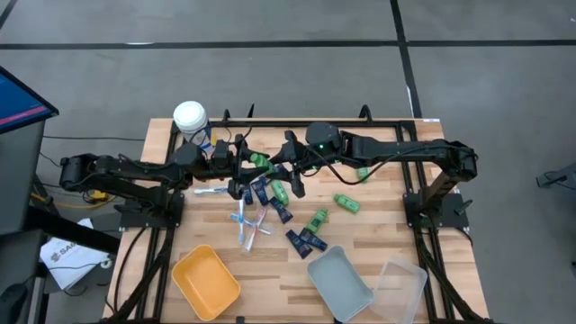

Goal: Pick & Place Travel size toiletries
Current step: Put the green shampoo into the yellow bin

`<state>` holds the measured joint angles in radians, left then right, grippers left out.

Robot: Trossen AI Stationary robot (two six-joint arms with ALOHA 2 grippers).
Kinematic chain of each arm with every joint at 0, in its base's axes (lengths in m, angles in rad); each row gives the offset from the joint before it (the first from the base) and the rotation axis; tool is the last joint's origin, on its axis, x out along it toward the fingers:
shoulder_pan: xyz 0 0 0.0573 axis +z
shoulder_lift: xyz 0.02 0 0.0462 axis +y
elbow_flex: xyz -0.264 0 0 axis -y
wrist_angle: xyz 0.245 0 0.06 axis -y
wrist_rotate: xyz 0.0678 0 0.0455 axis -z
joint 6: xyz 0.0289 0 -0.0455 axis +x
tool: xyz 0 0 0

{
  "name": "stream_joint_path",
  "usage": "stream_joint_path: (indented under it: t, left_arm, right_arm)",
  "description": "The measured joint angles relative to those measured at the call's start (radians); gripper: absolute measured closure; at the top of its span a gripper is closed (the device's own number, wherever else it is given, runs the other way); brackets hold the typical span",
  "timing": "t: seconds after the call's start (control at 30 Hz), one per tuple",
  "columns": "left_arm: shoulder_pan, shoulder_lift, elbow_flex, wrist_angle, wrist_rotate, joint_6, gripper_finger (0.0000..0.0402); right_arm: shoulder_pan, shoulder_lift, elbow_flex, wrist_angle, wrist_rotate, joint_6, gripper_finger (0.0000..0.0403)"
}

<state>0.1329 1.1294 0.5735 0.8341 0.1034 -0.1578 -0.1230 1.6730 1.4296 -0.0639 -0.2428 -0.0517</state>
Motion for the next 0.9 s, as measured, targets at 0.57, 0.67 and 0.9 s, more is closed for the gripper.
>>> stream_joint_path:
  t: [0.57,0.67,0.9]
  left_arm:
    - [-0.011,-0.193,-0.001,-0.326,0.055,-0.118,0.0250]
    - [-0.037,-0.266,0.001,-0.532,0.154,-0.229,0.0253]
    - [-0.252,-0.356,0.000,-0.913,0.327,-0.419,0.0249]
  right_arm:
    - [-0.003,-0.221,0.000,-0.247,0.006,-0.037,0.0168]
    - [-0.004,-0.266,0.001,-0.325,0.008,-0.037,0.0170]
    - [-0.004,-0.312,0.001,-0.432,0.008,-0.035,0.0180]
